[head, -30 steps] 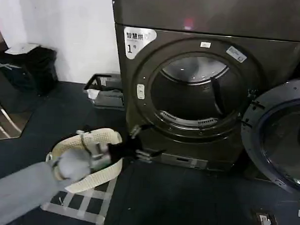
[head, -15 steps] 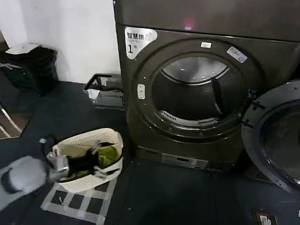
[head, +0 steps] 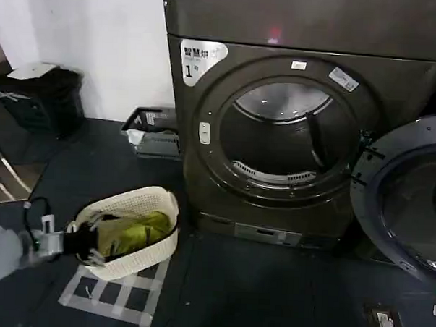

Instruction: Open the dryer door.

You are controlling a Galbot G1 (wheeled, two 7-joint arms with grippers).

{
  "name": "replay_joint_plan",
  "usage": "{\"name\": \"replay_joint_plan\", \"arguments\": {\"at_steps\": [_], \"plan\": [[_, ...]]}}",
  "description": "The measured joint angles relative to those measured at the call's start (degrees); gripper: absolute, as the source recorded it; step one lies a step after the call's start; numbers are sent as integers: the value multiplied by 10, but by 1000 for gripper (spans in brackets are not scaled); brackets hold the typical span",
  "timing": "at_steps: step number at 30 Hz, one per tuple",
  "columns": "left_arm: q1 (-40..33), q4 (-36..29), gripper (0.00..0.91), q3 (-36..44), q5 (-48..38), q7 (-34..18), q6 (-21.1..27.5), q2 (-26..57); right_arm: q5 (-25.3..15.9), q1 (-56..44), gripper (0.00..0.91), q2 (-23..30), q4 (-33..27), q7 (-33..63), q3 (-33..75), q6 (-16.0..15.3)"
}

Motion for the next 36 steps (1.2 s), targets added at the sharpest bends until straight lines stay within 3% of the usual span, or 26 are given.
{"name": "replay_joint_plan", "arguments": {"at_steps": [16, 36], "plan": [[2, 12, 907, -7, 7, 8, 50, 25, 1, 0, 907, -2, -1, -2, -8, 3], [3, 32, 907, -15, 22, 26, 45, 22, -1, -1, 907, -3, -1, -4, -5, 6]]}}
